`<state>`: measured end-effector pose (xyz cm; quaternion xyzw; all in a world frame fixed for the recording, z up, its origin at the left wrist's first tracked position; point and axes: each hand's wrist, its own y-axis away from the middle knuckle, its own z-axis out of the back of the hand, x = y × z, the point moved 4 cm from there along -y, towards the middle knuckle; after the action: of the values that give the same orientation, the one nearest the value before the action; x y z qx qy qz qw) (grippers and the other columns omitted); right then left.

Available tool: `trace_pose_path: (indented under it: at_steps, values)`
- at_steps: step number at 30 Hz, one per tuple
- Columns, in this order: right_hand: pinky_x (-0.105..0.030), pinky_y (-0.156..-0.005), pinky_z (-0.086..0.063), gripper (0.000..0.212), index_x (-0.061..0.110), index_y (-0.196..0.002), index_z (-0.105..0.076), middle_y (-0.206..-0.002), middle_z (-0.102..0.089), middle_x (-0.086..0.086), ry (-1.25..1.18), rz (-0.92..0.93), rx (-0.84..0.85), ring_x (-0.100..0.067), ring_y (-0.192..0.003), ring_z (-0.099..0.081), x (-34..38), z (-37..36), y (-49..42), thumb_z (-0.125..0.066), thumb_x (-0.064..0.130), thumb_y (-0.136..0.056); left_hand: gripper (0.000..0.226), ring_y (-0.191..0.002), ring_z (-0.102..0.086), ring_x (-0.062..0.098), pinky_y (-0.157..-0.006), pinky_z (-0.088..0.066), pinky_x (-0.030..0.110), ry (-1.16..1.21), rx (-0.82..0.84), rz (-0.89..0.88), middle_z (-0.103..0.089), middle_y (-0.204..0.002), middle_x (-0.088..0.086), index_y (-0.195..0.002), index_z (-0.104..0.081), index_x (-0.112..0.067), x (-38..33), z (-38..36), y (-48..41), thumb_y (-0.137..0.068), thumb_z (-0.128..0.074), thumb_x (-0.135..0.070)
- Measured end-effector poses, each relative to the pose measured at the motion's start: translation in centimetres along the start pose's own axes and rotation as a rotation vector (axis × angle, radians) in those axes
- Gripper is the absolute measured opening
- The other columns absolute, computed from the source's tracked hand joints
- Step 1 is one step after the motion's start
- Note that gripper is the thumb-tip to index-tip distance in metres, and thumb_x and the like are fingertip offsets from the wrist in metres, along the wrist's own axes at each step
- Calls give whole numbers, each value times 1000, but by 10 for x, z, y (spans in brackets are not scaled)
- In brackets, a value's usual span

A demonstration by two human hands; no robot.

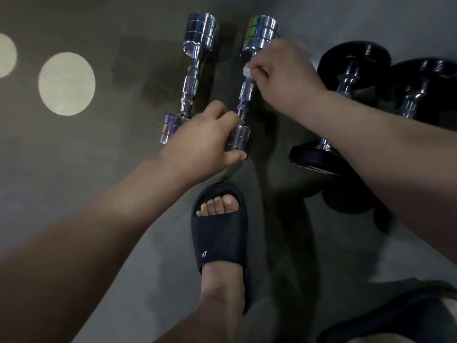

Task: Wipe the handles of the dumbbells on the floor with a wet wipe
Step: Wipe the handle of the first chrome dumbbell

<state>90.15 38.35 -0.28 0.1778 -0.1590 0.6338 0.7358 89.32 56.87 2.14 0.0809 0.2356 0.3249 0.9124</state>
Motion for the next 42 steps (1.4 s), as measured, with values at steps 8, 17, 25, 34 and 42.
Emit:
trace_pose_path:
  at_steps: [8,17,25,34,42]
  values:
    - [-30,-79,-37,29,14,-113,-72,-119,-57,-17,58,12,44,-34,-105,-58,-12,3,5,-46,20,-102,53,-95,-64,27,-89,-53,43,132,4,6,-48,-124,5,-132,-62,-21,-5,-7,-1,-83,-77,-37]
    - [-36,-79,-42,28,12,-111,-72,-116,-59,-18,61,80,89,-39,-101,-59,-7,7,10,-47,17,-98,51,-97,-61,17,-90,-53,39,189,2,63,-48,-123,-1,-127,-64,-25,-2,-6,-2,-81,-80,-37]
    - [-26,-76,-35,21,12,-109,-67,-107,-60,-13,-70,62,100,-30,-95,-58,4,-4,36,-56,24,-95,52,-99,-60,18,-92,-51,39,198,-5,76,-48,-122,0,-127,-63,-24,0,-6,-2,-80,-81,-38]
    - [-26,-50,-54,11,17,-110,-57,-79,-65,-1,-840,-535,-10,-10,-54,-62,-14,1,27,-60,16,-99,50,-101,-59,18,-92,-51,41,197,0,78,-48,-121,-1,-124,-64,-24,-1,-6,-4,-79,-81,-39]
    - [-30,-79,-62,30,21,-119,-68,-94,-73,7,-737,-455,94,-10,-73,-74,-15,-8,28,-60,12,-91,49,-99,-61,18,-92,-51,40,223,-2,97,-48,-120,-1,-122,-65,-22,-1,-6,-3,-79,-82,-37]
